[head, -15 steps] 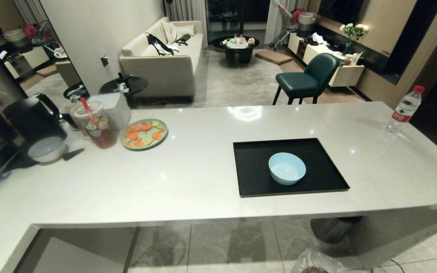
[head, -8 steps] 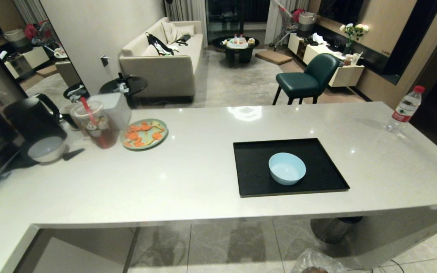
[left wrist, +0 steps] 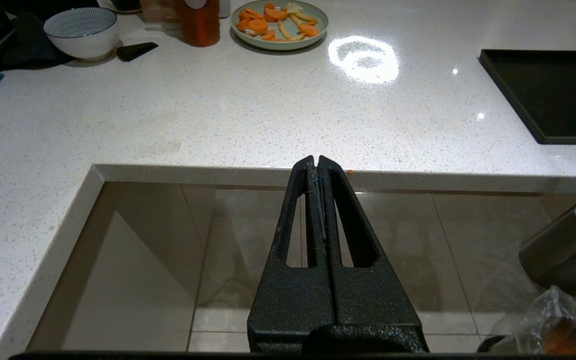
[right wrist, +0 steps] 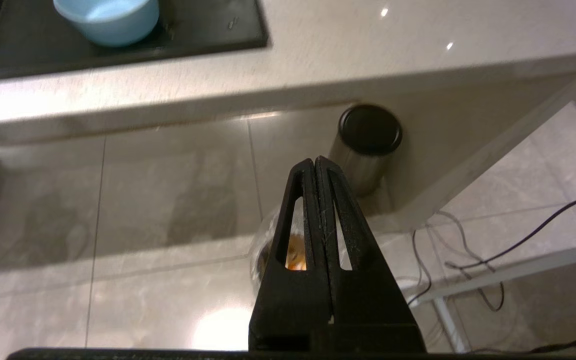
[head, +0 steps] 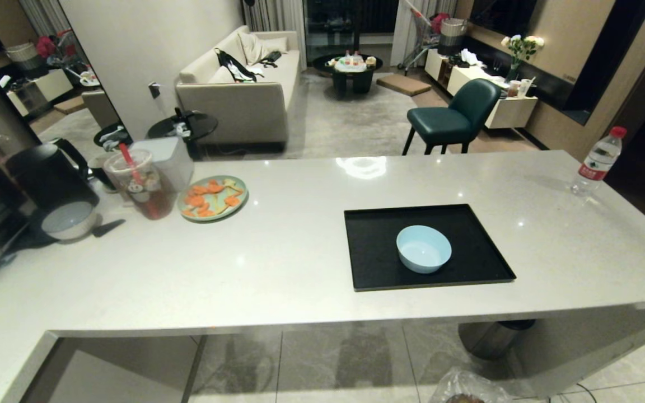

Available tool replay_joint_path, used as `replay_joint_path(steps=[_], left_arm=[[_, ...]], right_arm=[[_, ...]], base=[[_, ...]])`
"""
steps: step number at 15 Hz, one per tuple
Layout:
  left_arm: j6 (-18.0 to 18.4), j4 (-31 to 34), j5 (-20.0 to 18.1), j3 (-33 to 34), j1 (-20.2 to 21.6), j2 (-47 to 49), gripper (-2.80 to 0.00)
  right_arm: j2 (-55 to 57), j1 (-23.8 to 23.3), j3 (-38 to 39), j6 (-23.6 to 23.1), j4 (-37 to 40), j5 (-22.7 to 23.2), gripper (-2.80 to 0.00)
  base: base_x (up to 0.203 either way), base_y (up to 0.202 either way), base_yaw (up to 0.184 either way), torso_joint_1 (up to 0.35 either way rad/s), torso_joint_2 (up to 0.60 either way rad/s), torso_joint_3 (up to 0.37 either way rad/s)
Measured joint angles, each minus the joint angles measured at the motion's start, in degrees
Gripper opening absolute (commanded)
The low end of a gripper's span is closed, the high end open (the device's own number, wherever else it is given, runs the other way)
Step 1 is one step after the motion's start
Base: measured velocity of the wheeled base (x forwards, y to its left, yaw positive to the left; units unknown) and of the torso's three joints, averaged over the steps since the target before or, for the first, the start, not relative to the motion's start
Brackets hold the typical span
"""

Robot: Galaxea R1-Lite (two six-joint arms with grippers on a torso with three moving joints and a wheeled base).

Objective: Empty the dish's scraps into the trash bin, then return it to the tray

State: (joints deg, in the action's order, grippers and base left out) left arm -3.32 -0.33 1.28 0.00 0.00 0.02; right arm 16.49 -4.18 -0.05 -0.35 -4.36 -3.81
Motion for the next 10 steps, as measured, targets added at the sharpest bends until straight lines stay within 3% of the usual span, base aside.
replay_joint_path(steps=[10], left_arm=[[0.01,0.02,0.01,0.0,0.0,0.0,-2.8]], right_arm=[[0.15,-1.08,0.05,0.15,1.23,1.07,-2.8]], base=[[0.0,0.0,0.0,0.0,0.0,0.0]])
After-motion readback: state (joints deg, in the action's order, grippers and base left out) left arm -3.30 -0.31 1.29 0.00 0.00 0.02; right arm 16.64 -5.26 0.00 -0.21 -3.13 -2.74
